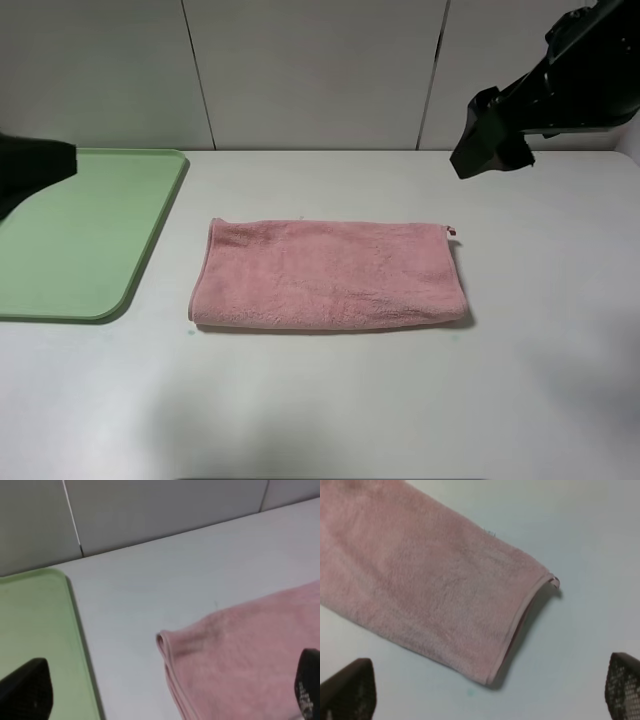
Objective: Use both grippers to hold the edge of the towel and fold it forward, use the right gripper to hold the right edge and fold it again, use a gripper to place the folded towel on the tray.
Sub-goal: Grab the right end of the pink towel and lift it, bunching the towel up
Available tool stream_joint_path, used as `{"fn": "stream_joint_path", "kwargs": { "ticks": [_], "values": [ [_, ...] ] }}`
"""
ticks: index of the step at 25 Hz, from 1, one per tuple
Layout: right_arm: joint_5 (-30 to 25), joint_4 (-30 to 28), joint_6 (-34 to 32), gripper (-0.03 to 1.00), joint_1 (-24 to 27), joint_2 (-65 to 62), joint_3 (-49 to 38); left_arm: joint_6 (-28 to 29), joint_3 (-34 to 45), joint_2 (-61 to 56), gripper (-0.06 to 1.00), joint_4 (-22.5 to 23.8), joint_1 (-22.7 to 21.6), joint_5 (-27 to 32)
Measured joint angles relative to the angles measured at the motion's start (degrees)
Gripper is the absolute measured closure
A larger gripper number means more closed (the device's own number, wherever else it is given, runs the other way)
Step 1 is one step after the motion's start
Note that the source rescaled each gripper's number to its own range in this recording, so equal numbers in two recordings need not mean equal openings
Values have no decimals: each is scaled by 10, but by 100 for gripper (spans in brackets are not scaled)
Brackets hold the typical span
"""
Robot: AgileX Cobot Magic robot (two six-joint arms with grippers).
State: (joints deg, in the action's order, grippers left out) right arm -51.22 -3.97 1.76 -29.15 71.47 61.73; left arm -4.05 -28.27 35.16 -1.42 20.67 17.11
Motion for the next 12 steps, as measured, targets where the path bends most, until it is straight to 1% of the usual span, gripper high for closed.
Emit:
{"fn": "stream_joint_path", "kwargs": {
  "ticks": [8,12],
  "values": [
    [40,4,-14,-3,0,0,-67,40,13,-207,-2,2,0,175],
    [49,6,-18,-3,0,0,-86,86,13,-287,-2,32,0,278]
  ]
}}
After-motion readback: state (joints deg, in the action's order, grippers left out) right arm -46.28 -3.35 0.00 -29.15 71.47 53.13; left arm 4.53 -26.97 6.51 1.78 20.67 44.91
